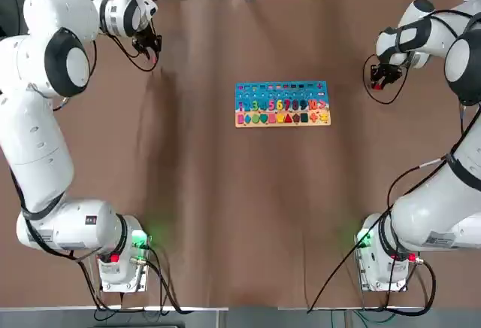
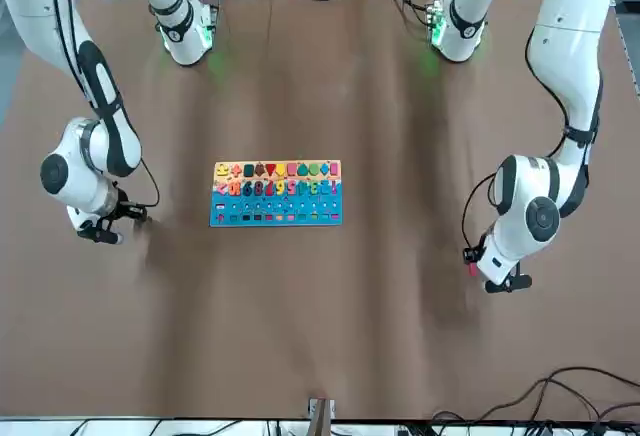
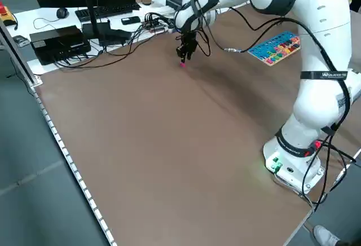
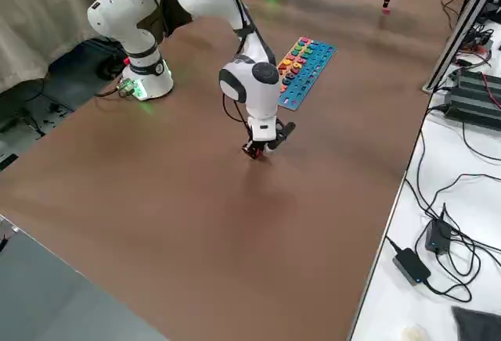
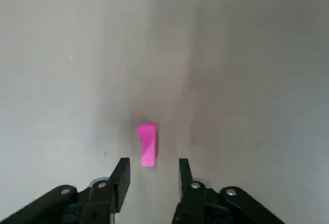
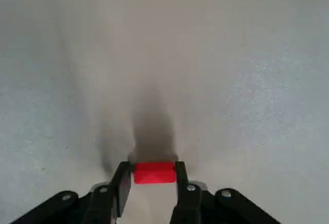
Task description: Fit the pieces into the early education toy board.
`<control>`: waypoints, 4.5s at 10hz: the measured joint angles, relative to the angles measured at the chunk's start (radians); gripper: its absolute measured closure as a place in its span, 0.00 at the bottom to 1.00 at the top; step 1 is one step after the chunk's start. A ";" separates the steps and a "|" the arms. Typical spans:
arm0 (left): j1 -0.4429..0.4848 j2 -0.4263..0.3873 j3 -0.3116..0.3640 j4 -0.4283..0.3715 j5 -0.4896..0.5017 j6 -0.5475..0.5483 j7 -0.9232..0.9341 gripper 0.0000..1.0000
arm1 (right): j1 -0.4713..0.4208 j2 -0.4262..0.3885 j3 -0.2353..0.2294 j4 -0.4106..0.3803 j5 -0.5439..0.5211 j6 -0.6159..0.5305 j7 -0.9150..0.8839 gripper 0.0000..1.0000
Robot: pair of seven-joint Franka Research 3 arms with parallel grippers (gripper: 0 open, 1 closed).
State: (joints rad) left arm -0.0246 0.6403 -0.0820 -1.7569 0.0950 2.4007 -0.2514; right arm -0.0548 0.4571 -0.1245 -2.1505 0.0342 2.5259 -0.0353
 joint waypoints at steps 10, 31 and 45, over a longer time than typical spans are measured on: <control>0.011 0.039 0.005 0.003 0.000 0.063 0.000 0.55 | 0.040 -0.036 0.014 0.002 0.002 -0.036 -0.008 0.64; -0.031 -0.017 -0.019 0.007 0.000 0.014 -0.003 0.85 | 0.471 -0.046 0.015 -0.048 0.123 0.020 0.244 0.64; -0.291 -0.205 -0.268 -0.130 0.000 -0.083 -0.542 0.85 | 0.503 -0.044 0.008 -0.051 0.123 0.020 0.292 0.64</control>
State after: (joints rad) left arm -0.3154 0.4355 -0.3505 -1.8866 0.0952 2.3179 -0.7938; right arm 0.4482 0.4130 -0.1167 -2.2018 0.1576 2.5464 0.2569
